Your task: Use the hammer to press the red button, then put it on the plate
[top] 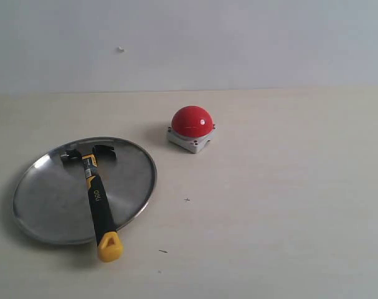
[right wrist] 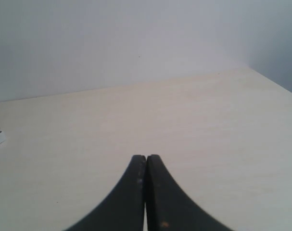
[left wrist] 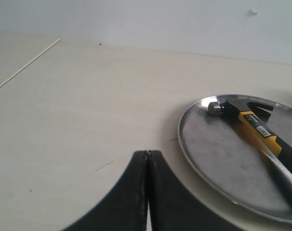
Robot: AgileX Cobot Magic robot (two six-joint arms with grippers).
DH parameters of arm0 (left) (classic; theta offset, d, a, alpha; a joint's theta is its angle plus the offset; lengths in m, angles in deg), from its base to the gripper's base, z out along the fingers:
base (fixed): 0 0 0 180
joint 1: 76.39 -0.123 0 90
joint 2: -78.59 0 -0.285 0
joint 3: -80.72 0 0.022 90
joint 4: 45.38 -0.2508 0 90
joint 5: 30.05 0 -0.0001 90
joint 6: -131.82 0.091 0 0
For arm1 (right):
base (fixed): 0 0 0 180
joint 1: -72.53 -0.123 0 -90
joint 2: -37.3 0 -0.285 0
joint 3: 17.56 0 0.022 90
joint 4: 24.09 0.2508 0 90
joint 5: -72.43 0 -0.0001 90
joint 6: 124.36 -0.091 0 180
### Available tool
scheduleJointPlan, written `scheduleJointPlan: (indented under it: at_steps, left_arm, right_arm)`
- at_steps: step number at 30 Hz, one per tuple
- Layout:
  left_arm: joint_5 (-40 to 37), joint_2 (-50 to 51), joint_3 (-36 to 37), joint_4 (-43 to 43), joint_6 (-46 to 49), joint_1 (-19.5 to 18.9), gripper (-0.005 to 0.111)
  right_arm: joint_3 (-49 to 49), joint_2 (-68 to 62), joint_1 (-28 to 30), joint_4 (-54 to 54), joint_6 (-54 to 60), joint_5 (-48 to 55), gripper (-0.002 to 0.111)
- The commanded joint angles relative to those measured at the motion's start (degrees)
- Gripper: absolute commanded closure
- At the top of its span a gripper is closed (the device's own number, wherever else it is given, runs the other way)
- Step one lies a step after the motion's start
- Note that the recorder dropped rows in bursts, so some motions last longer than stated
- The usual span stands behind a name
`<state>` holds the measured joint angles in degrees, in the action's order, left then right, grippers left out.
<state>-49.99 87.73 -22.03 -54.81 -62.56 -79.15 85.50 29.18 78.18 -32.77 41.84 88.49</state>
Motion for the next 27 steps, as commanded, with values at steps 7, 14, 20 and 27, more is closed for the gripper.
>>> scheduleJointPlan:
  at_steps: [7,14,20,27]
  left_arm:
    - [0.56,-0.29,-0.04,-0.34,0.43,-0.08,0.107]
    - [0.56,-0.29,-0.04,-0.34,0.54,-0.08,0.107]
    - [0.56,-0.29,-0.04,-0.34,0.54,-0.08,0.107]
    - [0.56,-0.29,-0.04,-0.34,0.54,-0.08,0.107]
  right_arm:
    - [-0.28,0.33,0.37,-0.21,0.16,-0.33,0.108]
    - [-0.28,0.33,0.37,-0.21,0.16,0.30,0.108]
    - [-0.28,0.33,0.37,-0.21,0.16,0.30,0.108]
    - [-0.28,0.33,0.37,-0.21,0.16,0.30,0.108]
